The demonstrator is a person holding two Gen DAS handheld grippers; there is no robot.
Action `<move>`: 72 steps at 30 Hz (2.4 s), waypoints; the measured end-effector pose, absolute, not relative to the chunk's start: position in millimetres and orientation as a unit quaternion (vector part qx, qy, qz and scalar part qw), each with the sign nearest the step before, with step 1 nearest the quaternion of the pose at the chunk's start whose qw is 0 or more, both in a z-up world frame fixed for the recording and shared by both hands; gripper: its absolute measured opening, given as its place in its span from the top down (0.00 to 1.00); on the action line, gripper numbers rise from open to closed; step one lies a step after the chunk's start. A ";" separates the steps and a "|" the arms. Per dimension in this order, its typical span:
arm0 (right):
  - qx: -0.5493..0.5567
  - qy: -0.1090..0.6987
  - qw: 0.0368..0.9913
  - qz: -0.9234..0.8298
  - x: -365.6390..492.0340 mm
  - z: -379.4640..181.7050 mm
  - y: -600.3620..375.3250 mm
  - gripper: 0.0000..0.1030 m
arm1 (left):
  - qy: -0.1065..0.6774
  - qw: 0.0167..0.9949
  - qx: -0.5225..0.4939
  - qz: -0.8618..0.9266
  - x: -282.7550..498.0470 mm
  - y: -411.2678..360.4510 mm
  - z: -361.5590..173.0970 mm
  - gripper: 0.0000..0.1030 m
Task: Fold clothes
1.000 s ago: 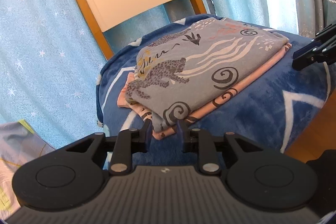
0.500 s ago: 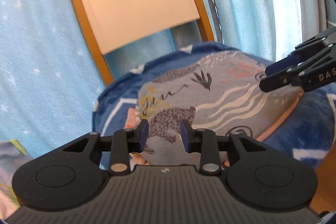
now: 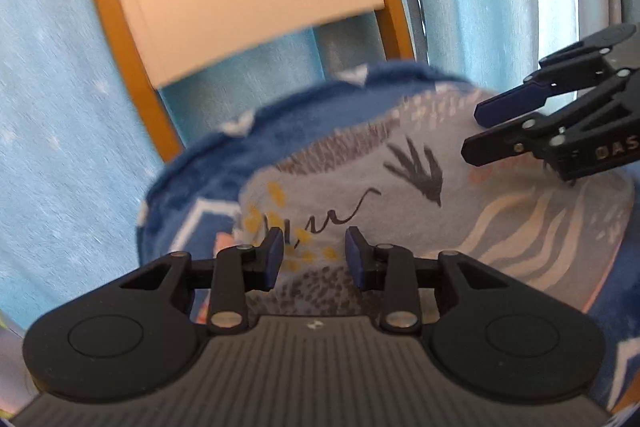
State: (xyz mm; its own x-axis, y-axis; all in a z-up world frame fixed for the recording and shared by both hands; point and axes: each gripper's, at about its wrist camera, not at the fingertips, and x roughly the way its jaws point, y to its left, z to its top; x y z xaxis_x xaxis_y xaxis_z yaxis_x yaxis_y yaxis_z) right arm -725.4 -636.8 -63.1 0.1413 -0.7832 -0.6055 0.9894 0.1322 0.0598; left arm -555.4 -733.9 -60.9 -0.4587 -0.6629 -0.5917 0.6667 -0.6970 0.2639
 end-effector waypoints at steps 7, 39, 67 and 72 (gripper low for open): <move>0.233 0.162 0.726 -0.627 -744.7 -47.9 -641.5 0.59 | -0.005 0.408 0.309 -0.859 -548.2 -739.1 -49.0 0.71; 0.251 0.184 0.690 -0.654 -733.4 -70.2 -528.6 0.45 | 0.064 0.458 0.314 -0.829 -491.6 -656.9 -53.4 0.70; 0.243 0.192 0.599 -0.739 -686.7 -118.3 -480.5 0.00 | 0.128 0.490 0.278 -0.816 -483.2 -615.0 -84.6 0.01; 0.245 0.188 0.597 -0.741 -686.1 -116.7 -479.6 0.00 | 0.127 0.490 0.272 -0.818 -483.6 -614.6 -82.4 0.01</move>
State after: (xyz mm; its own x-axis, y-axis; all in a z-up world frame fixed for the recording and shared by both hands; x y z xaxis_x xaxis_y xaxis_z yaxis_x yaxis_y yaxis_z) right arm -686.1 -479.6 -116.7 -0.1678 -0.7923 -0.5866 0.9761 -0.2167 0.0134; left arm -483.6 -614.6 -82.4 -0.3713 -0.7329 -0.5701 0.8711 -0.4875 0.0594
